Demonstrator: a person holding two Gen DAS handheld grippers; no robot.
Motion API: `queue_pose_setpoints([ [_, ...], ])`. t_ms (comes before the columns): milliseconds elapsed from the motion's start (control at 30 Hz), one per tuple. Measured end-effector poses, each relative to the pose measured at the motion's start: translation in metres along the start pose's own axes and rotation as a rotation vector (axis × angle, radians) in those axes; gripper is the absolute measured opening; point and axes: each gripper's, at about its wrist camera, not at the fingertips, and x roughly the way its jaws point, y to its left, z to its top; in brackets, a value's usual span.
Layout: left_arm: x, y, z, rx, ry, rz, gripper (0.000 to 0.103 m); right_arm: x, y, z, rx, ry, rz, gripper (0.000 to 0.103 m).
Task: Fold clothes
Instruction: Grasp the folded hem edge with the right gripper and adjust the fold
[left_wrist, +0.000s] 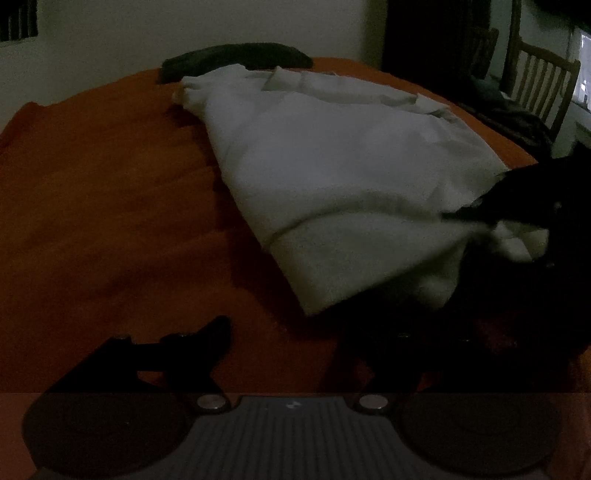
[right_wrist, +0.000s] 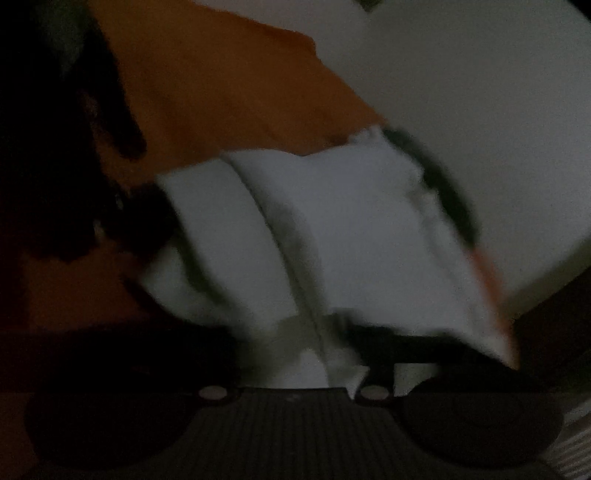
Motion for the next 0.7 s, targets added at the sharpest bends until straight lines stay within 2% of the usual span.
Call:
queue_pose_setpoints([
  [133, 0.0, 0.003, 0.004, -0.046, 0.003, -0.006, 0.071, -0.026, -0.05, 0.006, 0.307, -0.035, 0.059, 0.017],
  [233, -0.005, -0.005, 0.012, -0.071, -0.022, -0.046, 0.071, -0.047, -0.1, 0.004, 0.633, -0.045, 0.144, 0.017],
  [333, -0.006, -0.016, 0.02, -0.076, -0.05, -0.106, 0.072, -0.054, -0.126, -0.001, 0.8, -0.034, 0.19, 0.016],
  [433, 0.003, -0.026, 0.026, -0.115, -0.072, -0.145, 0.073, -0.056, -0.142, -0.001, 0.885, -0.037, 0.22, 0.011],
  [633, 0.043, -0.035, 0.034, -0.163, -0.08, -0.009, 0.076, -0.049, -0.149, 0.01, 0.841, -0.02, 0.198, 0.009],
  [700, 0.054, -0.033, 0.036, -0.213, -0.074, -0.004, 0.075, -0.051, -0.15, 0.009, 0.833, -0.022, 0.188, 0.009],
])
